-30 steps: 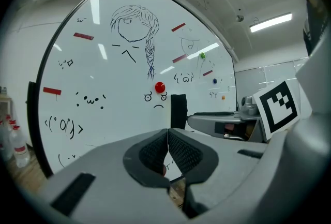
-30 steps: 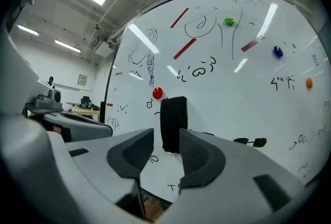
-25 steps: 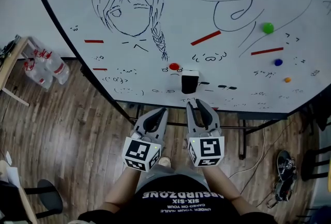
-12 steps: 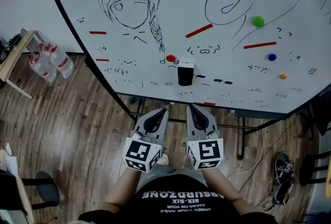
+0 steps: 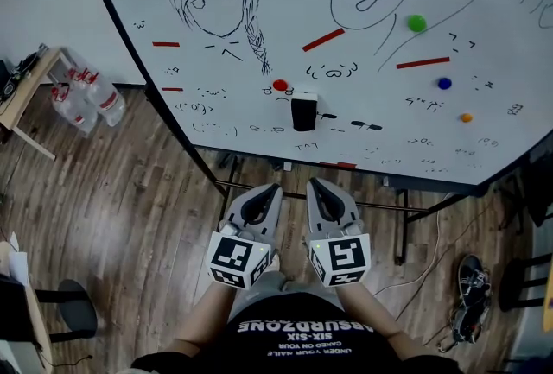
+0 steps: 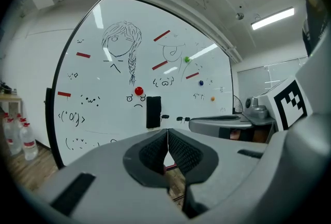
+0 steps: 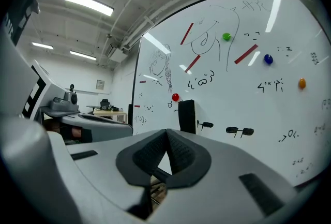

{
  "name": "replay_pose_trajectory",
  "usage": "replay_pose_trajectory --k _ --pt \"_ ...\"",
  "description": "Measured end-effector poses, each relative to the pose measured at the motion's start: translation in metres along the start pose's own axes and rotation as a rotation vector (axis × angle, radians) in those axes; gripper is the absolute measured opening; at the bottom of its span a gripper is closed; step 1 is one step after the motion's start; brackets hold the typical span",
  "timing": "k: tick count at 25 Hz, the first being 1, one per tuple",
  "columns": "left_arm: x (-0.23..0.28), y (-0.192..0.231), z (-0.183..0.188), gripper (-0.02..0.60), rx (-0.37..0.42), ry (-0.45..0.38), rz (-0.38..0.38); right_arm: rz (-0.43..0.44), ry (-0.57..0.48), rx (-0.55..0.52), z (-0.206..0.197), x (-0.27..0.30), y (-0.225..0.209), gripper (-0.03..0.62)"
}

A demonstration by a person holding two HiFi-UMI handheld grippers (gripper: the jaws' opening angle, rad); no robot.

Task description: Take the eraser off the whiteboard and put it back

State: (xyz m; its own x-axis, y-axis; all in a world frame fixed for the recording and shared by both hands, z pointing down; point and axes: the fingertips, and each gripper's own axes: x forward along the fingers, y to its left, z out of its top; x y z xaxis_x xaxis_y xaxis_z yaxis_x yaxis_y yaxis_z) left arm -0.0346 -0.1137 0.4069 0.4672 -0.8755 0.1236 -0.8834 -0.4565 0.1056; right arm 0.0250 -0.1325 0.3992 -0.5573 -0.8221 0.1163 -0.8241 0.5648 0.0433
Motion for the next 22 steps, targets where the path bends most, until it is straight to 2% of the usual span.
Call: replay_pose_trajectory --k 22 --pt "-0.027 -0.025 -0.004 0.008 0.008 0.0 0.04 0.044 0.002 0.001 -0.005 -0.033 0.014 -0.002"
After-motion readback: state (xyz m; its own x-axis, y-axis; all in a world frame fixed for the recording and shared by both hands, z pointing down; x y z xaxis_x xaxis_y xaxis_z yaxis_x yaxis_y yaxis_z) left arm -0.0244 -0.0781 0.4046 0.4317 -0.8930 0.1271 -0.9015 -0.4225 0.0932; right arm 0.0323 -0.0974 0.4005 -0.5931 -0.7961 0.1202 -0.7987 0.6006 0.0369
